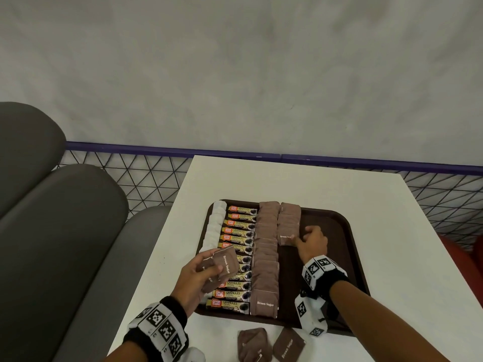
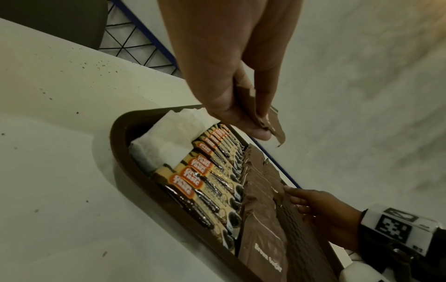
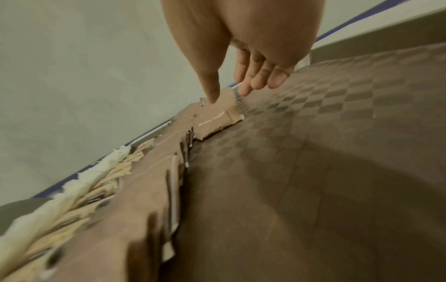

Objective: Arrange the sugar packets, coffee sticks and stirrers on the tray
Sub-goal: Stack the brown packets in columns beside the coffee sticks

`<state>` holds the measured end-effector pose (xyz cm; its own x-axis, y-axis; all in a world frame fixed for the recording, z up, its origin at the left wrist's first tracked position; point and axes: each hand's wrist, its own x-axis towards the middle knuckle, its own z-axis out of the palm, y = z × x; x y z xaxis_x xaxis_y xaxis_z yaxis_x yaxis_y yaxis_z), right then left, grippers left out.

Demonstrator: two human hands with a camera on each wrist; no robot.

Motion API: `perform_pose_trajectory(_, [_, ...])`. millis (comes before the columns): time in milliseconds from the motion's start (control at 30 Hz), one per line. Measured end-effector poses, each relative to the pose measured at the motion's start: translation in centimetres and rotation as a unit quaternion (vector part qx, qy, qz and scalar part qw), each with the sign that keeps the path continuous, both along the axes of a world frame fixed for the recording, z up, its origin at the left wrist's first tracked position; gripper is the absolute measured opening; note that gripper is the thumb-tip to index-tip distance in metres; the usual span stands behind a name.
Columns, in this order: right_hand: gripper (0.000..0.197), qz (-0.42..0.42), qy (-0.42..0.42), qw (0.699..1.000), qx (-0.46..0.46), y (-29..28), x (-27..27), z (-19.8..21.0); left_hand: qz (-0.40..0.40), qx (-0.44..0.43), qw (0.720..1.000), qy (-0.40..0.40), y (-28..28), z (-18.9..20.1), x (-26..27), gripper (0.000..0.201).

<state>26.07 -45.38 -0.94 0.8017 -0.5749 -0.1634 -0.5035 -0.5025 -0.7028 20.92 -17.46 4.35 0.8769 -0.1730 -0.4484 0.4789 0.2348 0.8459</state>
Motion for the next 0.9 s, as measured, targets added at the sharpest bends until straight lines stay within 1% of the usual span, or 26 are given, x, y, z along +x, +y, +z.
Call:
perform_pose_trajectory(100, [0.033, 0.019, -0.032, 0.999, 0.007, 1.0, -1.0, 0.8, 0.007, 0.004, 1.000, -0.002, -0.3, 0.2, -0.4, 0.041])
perform_pose_trajectory(267, [0.018, 0.107, -0.090, 0.984, 0.110, 3.8, -3.5, 1.8, 0.024, -0.005, 1.000, 0.007, -1.0, 0.3, -1.1, 0.042])
perform_pose_trajectory(333, [0.012, 0.160, -0.094, 0.966, 0.181, 5.4, -4.8, 2.7, 0.029, 0.000, 1.000, 0.004, -1.2, 0.4, -1.4, 0.041])
perform_pose_trajectory(400, [0.012, 0.221, -0.077, 0.942, 0.240, 6.8, -5.9, 3.6, 0.036, 0.001, 0.999, 0.002, -1.5, 0.5, -1.5, 0.039])
perform_pose_trajectory(500, [0.017, 0.293, -0.037, 0.911, 0.287, 8.4, -6.6, 4.1, 0.043, -0.009, 0.999, -0.002, -1.8, 0.7, -1.8, 0.031])
perform_pose_trajectory(600, [0.013, 0.334, -0.031, 0.886, 0.319, 9.6, -7.0, 4.4, 0.036, -0.024, 0.999, 0.006, -2.2, 1.1, -2.3, 0.025])
perform_pose_trajectory(733, [0.017, 0.311, -0.045, 0.891, 0.327, 9.5, -6.6, 4.9, 0.024, -0.001, 1.000, 0.006, -2.4, 1.6, -2.7, 0.024])
perform_pose_trajectory(833, [0.021, 0.331, -0.046, 0.895, 0.295, 8.6, -6.4, 5.2, 0.018, 0.016, 1.000, 0.009, -2.2, 1.8, -2.5, 0.027])
perform_pose_trajectory(900, [0.024, 0.341, -0.047, 0.896, 0.281, 8.2, -6.5, 5.4, 0.005, 0.025, 1.000, 0.011, -2.1, 1.8, -2.5, 0.025])
